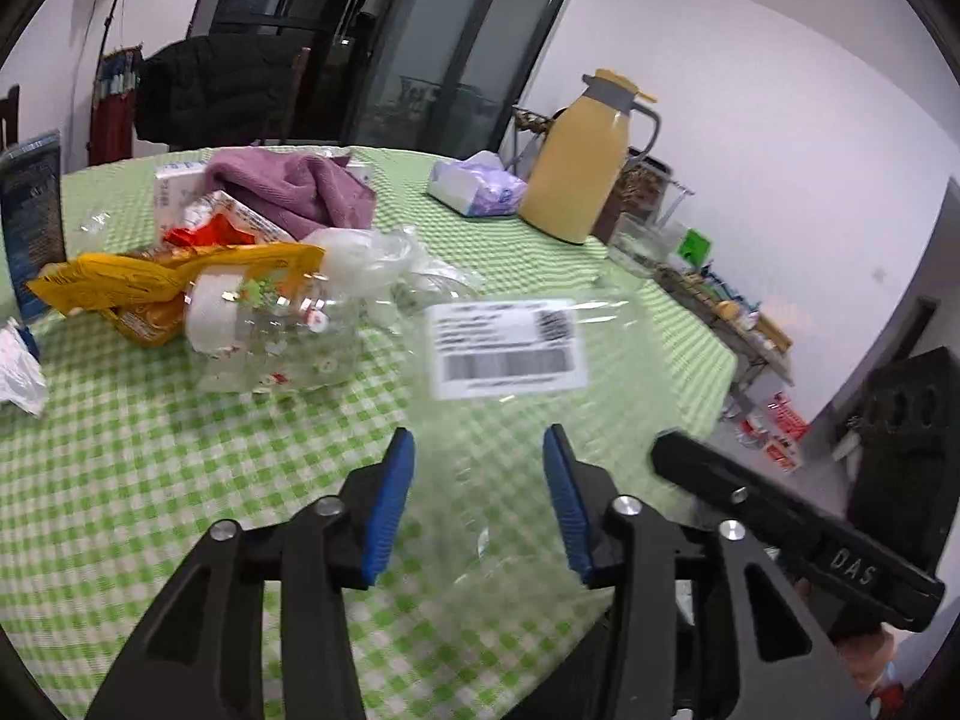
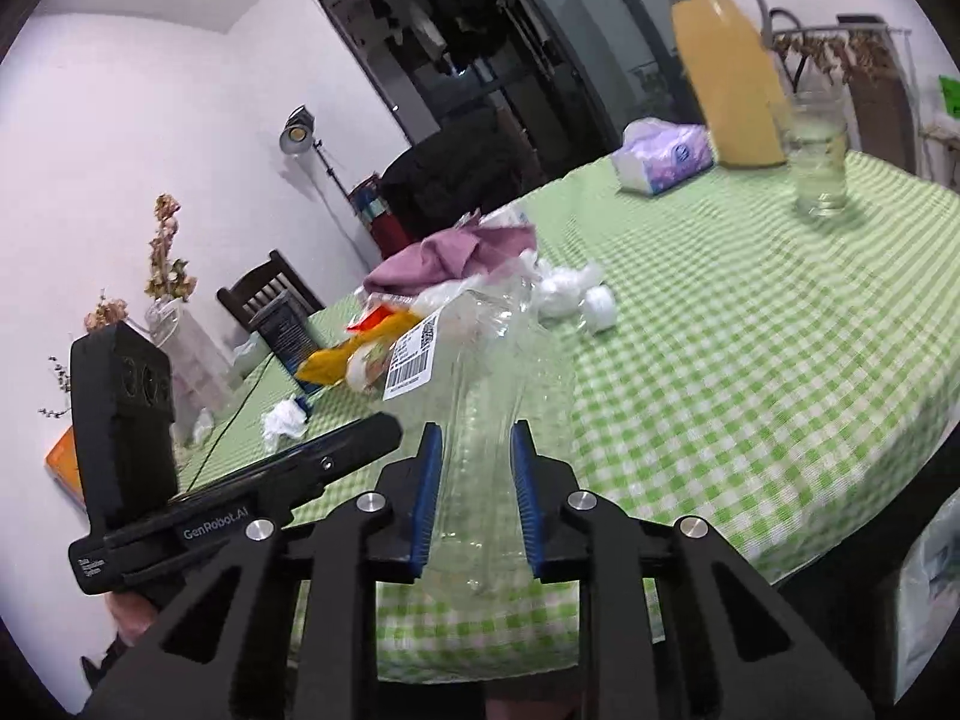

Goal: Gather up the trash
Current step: 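Grasp the clear plastic container with the right tool, then grasp the crumpled white tissue with the left tool while the right tool holds the container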

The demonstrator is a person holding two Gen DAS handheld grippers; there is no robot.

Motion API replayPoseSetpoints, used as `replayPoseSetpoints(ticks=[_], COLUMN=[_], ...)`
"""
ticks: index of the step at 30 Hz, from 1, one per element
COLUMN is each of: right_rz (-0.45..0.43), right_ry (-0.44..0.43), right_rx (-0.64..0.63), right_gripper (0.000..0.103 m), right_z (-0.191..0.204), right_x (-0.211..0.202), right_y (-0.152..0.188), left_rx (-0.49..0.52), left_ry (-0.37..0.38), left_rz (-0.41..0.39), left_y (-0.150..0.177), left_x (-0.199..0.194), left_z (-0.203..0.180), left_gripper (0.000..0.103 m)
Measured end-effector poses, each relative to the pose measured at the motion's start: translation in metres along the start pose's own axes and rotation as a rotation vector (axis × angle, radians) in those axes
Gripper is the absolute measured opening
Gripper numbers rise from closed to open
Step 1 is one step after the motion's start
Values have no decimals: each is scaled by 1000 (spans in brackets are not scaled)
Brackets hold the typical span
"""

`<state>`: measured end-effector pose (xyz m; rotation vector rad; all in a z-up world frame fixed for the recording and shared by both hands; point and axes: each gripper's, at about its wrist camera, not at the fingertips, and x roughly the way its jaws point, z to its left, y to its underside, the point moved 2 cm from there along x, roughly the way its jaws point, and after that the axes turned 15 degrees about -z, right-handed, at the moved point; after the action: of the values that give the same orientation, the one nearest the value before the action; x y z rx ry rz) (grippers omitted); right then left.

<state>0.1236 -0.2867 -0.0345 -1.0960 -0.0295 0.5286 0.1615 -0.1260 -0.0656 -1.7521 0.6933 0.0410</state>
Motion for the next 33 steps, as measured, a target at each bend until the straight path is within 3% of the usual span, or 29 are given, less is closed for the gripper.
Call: replayPoseSetpoints(ticks=[3,5,6,8,10,14,15,17,20,23,24,25,26,28,29,31,33], right_rz=[-24,-41,-61,-95,-115,-119,-118,-123,-136,-141,-141,-141,-140,-138,-138,-137,-135], right_ry=[33,64,93,134,165,174,173,180,196,197,197,196,194,190,190,187,182], right_rx=[-2,-9,-37,-101,-168,-215,-223,-248,-259,-248,-250,-256,-263,-271,-274,-274,-276], right_gripper=[23,23,23,23,23,23,23,23,23,24,24,24,24,24,24,24,24], right_z=[-6,-10,-10,-6,-1,2,3,5,3,0,0,2,3,5,5,5,5], right_x=[-3,-5,-7,-11,-11,-8,-8,-9,-10,-10,-10,-9,-9,-8,-9,-9,-10], right_y=[-4,-7,-8,-10,-10,-8,-7,-8,-9,-8,-8,-7,-7,-7,-6,-7,-7], left_rx=[21,17,13,28,59,87,120,198,259,236,187,149,104,9,-16,-28,-22], left_ry=[-36,-82,-121,-252,-329,-387,-417,-486,-615,-705,-702,-692,-678,-640,-627,-627,-626], left_rz=[-13,-21,-26,-42,-36,-77,-97,-119,-61,-10,13,19,25,37,39,38,28], left_y=[-3,-7,-9,-10,-11,-22,-26,-31,-31,-29,-28,-28,-27,-27,-26,-25,-25], left_x=[-5,-10,-12,-16,-18,-29,-32,-36,-33,-31,-31,-31,-31,-33,-35,-38,-42], left_z=[8,24,32,51,65,88,94,109,139,174,186,193,200,213,217,218,221], left_gripper=[50,66,80,81,81,85,93,96,96,96,93,77,70,39,32,9,2])
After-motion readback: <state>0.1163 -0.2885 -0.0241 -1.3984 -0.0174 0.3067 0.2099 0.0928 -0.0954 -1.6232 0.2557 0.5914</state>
